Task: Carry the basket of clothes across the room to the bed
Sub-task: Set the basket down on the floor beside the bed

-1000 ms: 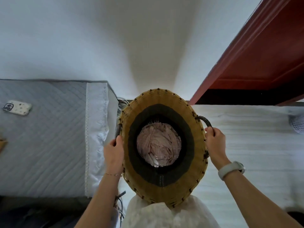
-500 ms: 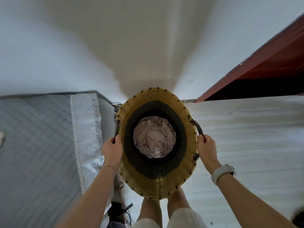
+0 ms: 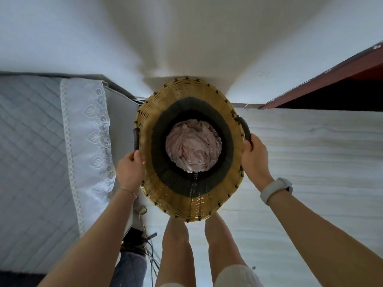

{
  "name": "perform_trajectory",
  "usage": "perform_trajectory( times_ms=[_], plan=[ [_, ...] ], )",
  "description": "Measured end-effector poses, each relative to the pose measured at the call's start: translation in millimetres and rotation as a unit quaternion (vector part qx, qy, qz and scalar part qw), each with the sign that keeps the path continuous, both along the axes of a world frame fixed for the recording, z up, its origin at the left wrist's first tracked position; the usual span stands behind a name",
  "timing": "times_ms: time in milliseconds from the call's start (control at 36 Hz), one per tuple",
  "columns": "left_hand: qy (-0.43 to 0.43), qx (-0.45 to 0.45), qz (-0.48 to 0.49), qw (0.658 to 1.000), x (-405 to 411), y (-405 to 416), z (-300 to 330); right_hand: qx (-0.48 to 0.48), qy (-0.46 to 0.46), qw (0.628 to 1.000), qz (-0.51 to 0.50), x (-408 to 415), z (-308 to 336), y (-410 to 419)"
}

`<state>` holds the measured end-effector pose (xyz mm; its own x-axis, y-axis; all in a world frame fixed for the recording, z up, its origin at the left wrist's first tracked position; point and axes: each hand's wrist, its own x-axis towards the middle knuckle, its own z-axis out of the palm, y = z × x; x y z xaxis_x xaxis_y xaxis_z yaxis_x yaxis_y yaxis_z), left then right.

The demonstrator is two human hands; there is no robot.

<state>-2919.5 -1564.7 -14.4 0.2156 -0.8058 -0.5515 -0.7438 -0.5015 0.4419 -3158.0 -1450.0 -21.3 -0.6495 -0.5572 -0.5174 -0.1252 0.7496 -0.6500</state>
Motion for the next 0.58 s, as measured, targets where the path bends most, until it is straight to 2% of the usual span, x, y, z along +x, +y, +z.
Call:
perform_trajectory(
  times_ms=[83,194,278,361,417,500,583],
  plan=[
    [-0.006,0.023,-0.016,1.000,0.4,6.0,2.5,0.006,0.029,0.999,0.037,-5.4,0.8,-19.4],
    [0.005,0.130,0.025,0.991,10.3,29.1,1.1,0.006,0.063,0.994,0.085,-15.7,3.6,-49.4],
    [-0.034,0.166,-0.025,0.985,16.6,47.7,3.0,-0.007,0.083,0.992,0.099,-19.0,9.1,-70.2],
    [-0.073,0.133,-0.050,0.987,13.4,49.7,4.7,-0.031,0.095,0.993,0.066,-14.7,13.5,-73.2],
    [-0.086,0.091,-0.060,0.990,10.4,37.7,-0.5,-0.013,0.101,0.995,0.021,-8.8,10.9,-60.7],
    [-0.076,0.036,-0.117,0.990,4.4,6.7,-18.4,0.057,0.082,0.994,-0.047,6.3,-7.7,-23.1],
    [-0.084,0.000,-0.178,0.980,-1.0,-31.8,-47.5,0.173,0.032,0.979,-0.107,25.1,-36.2,15.7]
  ],
)
